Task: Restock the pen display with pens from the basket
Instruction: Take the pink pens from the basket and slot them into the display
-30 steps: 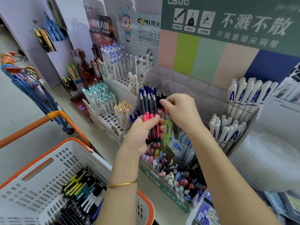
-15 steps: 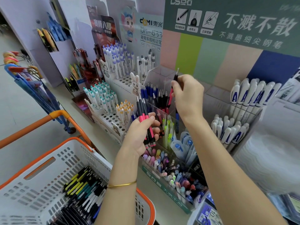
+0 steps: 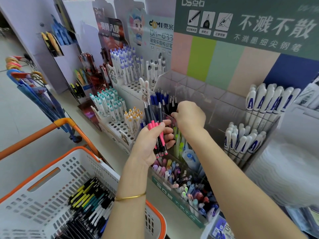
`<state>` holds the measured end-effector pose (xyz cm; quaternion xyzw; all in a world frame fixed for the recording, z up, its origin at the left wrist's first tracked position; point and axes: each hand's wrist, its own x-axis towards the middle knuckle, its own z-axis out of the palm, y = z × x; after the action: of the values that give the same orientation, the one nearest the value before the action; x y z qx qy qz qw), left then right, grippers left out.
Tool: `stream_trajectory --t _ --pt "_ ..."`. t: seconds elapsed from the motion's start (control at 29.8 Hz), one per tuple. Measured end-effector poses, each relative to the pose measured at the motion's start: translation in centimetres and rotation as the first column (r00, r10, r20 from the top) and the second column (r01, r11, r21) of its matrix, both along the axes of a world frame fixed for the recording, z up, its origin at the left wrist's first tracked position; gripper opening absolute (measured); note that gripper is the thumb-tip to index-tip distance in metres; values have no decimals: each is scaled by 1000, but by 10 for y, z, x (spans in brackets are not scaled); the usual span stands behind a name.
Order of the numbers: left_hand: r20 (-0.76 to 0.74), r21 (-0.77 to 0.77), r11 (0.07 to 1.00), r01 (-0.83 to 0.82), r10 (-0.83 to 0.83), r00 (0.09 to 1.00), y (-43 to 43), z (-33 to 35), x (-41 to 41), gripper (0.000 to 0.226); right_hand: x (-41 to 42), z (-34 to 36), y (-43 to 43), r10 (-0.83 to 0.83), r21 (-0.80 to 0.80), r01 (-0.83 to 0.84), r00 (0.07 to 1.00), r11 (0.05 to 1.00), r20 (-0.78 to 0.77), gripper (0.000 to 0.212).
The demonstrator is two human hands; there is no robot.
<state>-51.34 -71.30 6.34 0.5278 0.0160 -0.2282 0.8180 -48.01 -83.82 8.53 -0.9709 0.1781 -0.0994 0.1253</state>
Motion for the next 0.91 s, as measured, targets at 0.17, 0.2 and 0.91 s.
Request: stream_trajectory --t 0.17,0.2,0.91 --pt "5 -7 1000 10 -10 1000 -2 2 -1 23 0 0 -2 17 67 -18 1000 998 17 25" --pt "6 -8 1000 11 -11 1000 -2 2 -1 23 -2 1 -3 24 99 -31 997 995 76 23" --pt "37 130 989 -76 72 997 1 -1 4 15 -7 12 -11 -22 273 -129 872 953 489 16"
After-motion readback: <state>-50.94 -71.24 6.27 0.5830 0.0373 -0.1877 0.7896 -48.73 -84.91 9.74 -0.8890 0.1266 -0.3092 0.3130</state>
